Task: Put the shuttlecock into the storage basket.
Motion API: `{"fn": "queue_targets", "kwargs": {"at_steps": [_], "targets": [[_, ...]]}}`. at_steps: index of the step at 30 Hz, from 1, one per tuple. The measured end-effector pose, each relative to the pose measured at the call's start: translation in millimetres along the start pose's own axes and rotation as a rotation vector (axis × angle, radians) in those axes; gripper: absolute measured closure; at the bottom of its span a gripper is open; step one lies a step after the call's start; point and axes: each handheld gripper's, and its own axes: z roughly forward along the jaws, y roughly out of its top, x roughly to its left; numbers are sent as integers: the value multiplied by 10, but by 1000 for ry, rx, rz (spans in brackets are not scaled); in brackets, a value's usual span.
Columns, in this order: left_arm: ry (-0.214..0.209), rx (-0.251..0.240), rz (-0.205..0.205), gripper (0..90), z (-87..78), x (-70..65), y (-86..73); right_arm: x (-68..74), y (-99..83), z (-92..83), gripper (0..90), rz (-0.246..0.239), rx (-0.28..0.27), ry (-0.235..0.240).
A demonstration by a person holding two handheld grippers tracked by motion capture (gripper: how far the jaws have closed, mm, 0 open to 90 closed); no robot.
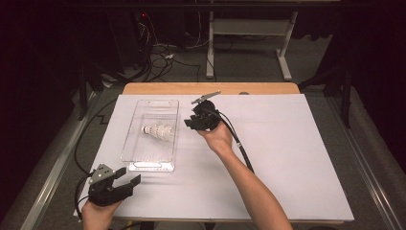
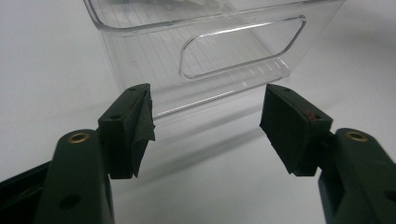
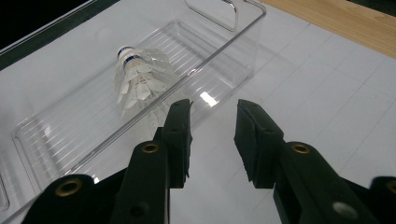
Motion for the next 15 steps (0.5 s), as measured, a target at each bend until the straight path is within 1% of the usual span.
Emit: {"fn": "queue_targets", "kwargs": {"at_steps": [7, 12, 15], "targets": [[0, 0, -1, 350, 0, -1, -1, -57, -64, -39, 659, 15, 4, -6], [0, 0, 0, 350, 0, -1, -1, -97, -112, -66, 658, 32, -2, -10], [-1, 0, -2, 350, 0, 0, -1, -118, -141, -74, 658, 34, -8, -14]]}}
